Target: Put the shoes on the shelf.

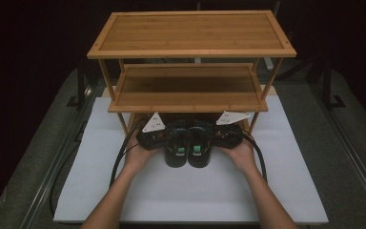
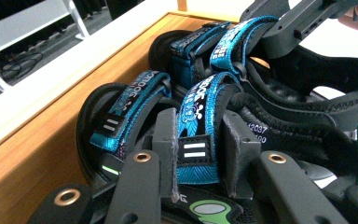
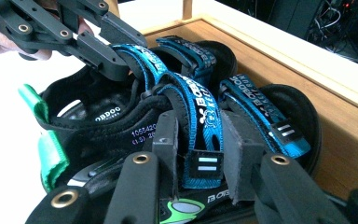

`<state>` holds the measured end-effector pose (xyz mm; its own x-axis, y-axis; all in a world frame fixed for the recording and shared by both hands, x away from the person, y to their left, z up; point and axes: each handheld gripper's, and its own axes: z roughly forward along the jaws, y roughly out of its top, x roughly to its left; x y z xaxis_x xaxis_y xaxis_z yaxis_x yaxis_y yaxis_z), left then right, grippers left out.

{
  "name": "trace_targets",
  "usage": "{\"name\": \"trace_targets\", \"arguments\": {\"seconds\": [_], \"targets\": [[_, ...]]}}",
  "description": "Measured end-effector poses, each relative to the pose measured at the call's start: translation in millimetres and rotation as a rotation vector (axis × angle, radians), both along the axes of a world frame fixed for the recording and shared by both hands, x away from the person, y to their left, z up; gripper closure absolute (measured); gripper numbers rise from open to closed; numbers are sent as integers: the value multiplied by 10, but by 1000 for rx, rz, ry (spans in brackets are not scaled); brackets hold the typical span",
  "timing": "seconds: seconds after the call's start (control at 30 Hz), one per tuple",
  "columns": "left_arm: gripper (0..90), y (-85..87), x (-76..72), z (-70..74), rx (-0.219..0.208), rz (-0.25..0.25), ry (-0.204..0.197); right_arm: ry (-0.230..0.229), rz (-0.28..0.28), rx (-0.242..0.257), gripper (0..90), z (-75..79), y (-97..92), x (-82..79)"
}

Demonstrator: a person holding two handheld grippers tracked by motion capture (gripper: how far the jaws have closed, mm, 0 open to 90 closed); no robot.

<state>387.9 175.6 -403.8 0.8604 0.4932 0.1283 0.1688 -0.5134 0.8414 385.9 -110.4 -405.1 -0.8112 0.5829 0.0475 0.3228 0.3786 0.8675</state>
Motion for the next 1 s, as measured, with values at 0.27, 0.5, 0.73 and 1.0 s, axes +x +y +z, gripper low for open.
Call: {"name": "trace_targets", "arguments": {"seconds": [0.27,0.5,0.73,1.0], "targets": [[657,17,17,-28,-20,6,19,6,-7,9,649,-11,22,13],[468,40,-41,60,-44,14,38,3,-26,34,546,80,-2,-49],[393,136,-149,175,-67,21,64,3,-40,39,473,189,-103,-183],[360,298,-331,195,-59,25,93,42,-58,13,408,175,-242,-405]]}}
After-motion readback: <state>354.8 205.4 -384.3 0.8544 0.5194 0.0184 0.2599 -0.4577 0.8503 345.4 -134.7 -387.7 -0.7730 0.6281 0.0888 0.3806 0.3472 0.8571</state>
